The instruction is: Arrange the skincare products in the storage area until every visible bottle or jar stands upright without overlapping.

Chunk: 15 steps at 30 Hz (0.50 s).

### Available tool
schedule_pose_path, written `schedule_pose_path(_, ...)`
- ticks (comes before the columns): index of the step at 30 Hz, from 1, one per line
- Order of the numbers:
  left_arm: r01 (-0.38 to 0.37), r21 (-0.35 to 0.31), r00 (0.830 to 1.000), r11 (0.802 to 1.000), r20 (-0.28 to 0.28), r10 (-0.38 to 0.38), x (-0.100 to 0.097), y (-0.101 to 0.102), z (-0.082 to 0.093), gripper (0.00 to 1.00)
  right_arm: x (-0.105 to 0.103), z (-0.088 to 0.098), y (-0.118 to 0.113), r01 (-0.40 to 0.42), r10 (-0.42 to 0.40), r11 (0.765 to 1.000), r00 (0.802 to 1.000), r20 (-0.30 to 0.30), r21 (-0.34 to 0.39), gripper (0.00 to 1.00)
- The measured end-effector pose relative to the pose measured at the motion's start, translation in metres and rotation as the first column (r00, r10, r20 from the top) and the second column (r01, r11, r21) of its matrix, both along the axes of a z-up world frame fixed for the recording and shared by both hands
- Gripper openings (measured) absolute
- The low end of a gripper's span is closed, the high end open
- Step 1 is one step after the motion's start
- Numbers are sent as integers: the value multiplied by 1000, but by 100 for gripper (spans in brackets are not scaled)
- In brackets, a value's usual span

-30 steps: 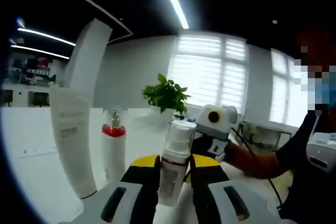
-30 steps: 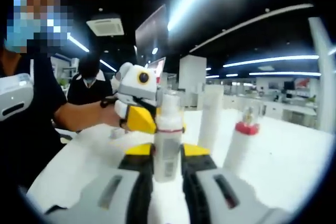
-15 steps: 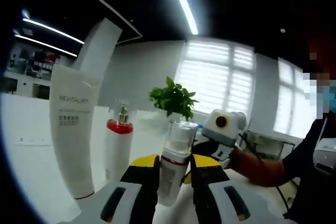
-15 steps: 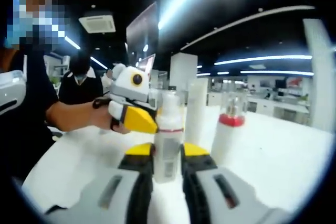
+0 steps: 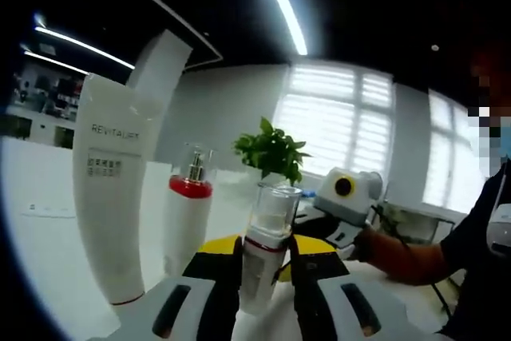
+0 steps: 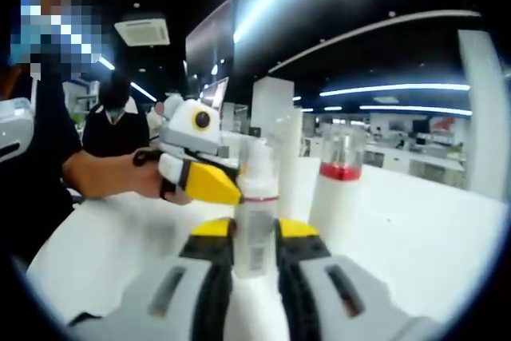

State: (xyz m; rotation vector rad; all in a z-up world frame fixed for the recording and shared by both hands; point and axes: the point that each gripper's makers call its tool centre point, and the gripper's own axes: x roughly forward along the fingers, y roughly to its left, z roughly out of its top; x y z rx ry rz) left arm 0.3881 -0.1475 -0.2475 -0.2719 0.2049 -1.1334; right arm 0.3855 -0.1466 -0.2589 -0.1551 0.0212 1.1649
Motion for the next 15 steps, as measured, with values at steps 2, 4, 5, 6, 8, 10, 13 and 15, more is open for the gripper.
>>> schedule_pose_path(2,-8,0,1000,1000,0,8,1,0,-2,23,1,-2,0,2,-2,1000,1000,-2,-4,19)
schedule_pose_path(4,-15,3,1000,1000,3,15,2,0,-4,23,2,-5,0,4,-4,1000,1000,-4,-5,19)
schedule_pose_path(5,-18,6,1000,1000,5,18,3,-1,-5,23,3,-6,0,5,-5,1000,1000,-5,-7,19)
schedule_pose_path(6,-21,7,1000,1000,4,21,4,-1,-6,23,4,-7,-1,7,-7,1000,1000,-6,-7,19)
schedule_pose_path(8,-26,2,1000,1000,-1,26,5,-1,-8,23,4,-8,-1,9,-9,1000,1000,-6,-9,19)
schedule_pose_path(10,-30,2,1000,1000,0,30,6,-2,-9,23,5,-10,-2,12,-12,1000,1000,-8,-13,19)
schedule_pose_path(13,-36,6,999,999,3,36,6,-3,-12,23,7,-13,-2,13,-13,1000,1000,-11,-16,19)
schedule_pose_path(15,-40,13,999,999,7,39,7,-4,-14,23,8,-15,-3,14,-14,1000,1000,-14,-19,19)
